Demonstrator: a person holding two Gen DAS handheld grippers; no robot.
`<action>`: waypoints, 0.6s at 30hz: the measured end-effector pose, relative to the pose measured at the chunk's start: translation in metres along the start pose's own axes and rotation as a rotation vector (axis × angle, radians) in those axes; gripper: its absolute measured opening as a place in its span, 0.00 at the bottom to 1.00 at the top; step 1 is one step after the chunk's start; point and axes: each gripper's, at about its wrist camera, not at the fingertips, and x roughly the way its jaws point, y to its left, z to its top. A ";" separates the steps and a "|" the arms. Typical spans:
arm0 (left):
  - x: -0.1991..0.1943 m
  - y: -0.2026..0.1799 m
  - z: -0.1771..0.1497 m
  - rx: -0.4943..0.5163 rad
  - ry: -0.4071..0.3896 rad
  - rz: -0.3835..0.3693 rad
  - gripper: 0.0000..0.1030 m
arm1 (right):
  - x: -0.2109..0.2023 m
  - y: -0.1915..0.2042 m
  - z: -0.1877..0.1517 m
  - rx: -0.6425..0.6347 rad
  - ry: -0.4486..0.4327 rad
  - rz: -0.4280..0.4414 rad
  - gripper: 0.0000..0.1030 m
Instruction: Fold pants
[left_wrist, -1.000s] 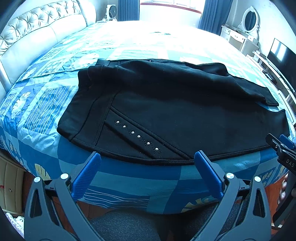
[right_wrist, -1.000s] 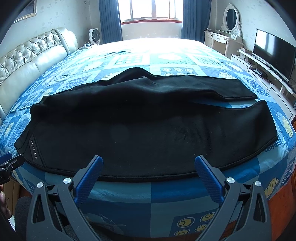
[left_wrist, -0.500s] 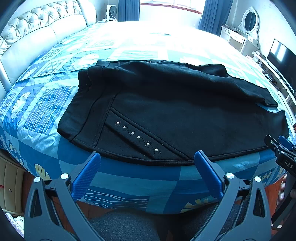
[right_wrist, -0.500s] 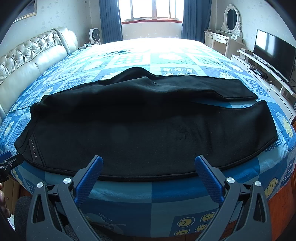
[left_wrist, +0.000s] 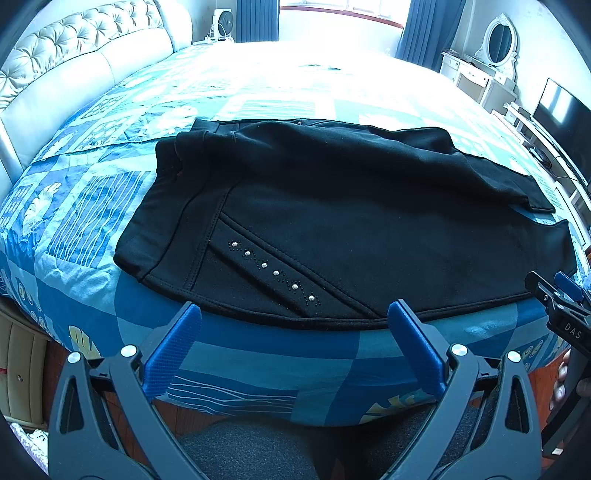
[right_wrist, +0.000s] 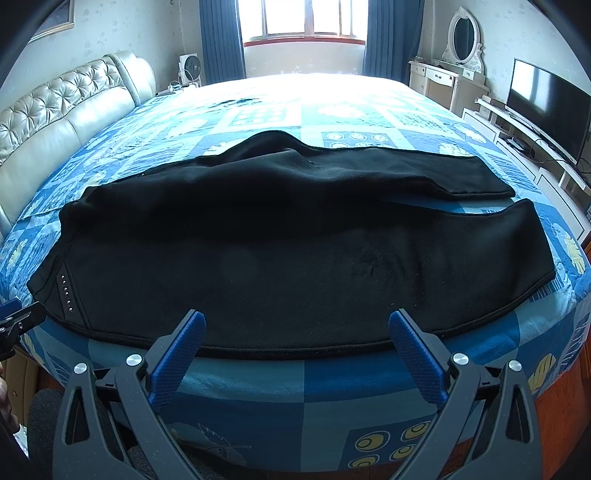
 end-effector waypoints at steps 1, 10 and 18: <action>0.000 0.000 0.000 0.000 0.000 0.000 0.98 | 0.000 0.000 0.000 0.000 0.002 0.002 0.96; -0.002 0.002 -0.002 -0.010 0.007 -0.017 0.98 | -0.015 -0.041 0.014 0.157 0.025 0.221 0.96; -0.003 0.009 0.002 -0.029 0.012 -0.029 0.98 | -0.049 -0.229 0.020 0.633 -0.123 0.270 0.96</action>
